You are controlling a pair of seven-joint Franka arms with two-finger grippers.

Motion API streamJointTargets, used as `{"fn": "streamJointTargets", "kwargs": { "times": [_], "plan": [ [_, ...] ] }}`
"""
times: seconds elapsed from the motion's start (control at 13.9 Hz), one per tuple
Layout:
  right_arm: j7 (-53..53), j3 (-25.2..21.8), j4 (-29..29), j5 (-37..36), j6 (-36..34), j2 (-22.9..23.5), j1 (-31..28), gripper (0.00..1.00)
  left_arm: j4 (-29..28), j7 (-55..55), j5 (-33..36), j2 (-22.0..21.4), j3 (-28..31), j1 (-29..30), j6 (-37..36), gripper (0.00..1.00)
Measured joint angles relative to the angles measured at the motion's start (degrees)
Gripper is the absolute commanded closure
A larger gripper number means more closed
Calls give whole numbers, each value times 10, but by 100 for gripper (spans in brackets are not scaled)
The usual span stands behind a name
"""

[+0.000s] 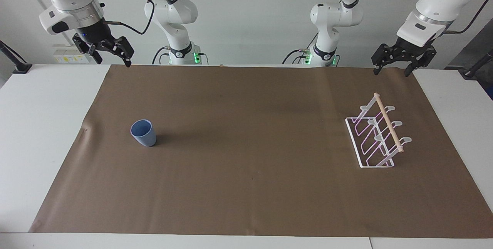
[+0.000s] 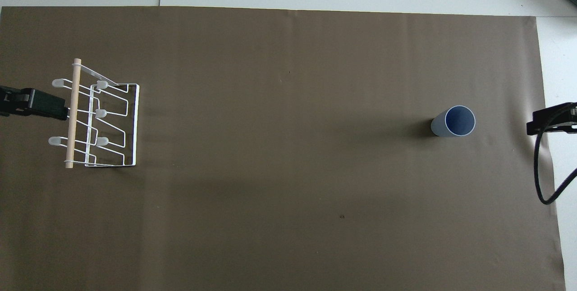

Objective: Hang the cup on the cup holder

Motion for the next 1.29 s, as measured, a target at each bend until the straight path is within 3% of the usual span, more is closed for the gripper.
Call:
{"fn": "streamJointTargets", "kwargs": {
  "times": [0.5,1.0,1.29],
  "plan": [
    [0,1,-18,0,29,-3,2,0,0,0,0,0,0,0,0,0],
    [-45,0,-181,0,237,-7,-2,0,0,0,0,-1,0,0,0,0],
    [-90,-2,-223,0,329,37,-16,0,0,0,0,-1,0,0,0,0]
  ]
}}
